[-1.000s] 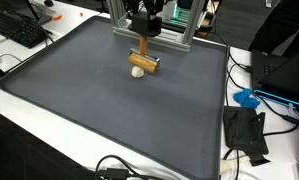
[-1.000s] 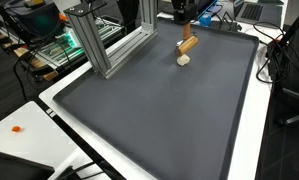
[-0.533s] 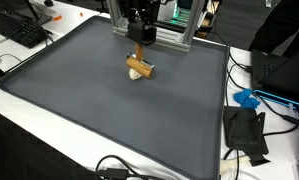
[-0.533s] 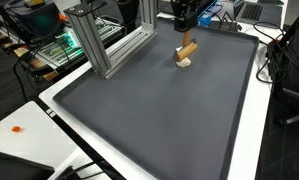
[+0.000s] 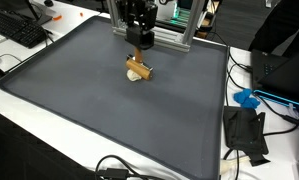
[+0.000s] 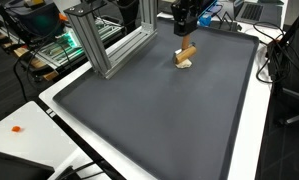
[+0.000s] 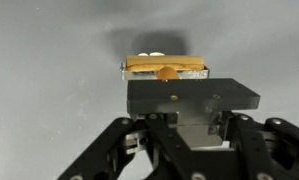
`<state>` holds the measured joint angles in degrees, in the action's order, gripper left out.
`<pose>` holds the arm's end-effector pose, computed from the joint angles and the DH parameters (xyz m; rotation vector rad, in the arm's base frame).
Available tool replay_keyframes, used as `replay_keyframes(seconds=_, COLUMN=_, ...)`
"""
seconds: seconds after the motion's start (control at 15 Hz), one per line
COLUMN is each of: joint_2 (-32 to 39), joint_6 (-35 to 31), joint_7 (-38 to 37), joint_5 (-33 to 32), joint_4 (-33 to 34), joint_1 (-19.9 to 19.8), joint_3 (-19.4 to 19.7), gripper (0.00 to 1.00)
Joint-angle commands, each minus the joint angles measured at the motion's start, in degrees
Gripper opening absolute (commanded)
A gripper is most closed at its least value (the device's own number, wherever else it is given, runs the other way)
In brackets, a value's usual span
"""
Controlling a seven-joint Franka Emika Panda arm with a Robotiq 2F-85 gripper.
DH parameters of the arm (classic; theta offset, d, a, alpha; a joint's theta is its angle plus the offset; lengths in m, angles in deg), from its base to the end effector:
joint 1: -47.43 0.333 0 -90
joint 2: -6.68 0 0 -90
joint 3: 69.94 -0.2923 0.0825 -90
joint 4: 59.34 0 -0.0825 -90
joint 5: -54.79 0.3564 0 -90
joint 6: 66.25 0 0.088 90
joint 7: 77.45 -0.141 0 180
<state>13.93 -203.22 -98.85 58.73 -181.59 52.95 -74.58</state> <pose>0.5429 0.0993 0.3215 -3.0208 0.3715 -0.1665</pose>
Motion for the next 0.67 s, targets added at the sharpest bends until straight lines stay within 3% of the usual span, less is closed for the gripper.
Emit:
replay_keyframes(seconds=0.0, joint_2=1.58, joint_6=0.28, joint_7=-0.93, joint_5=-0.88, joint_4=0.71, joint_1=0.30, joint_3=0.62, gripper=0.24)
replay_keyframes(seconds=0.6, joint_2=1.56, joint_6=3.03, joint_7=-0.51, joint_5=-0.96, joint_4=0.44, joint_1=0.25, joint_3=0.69, gripper=0.24)
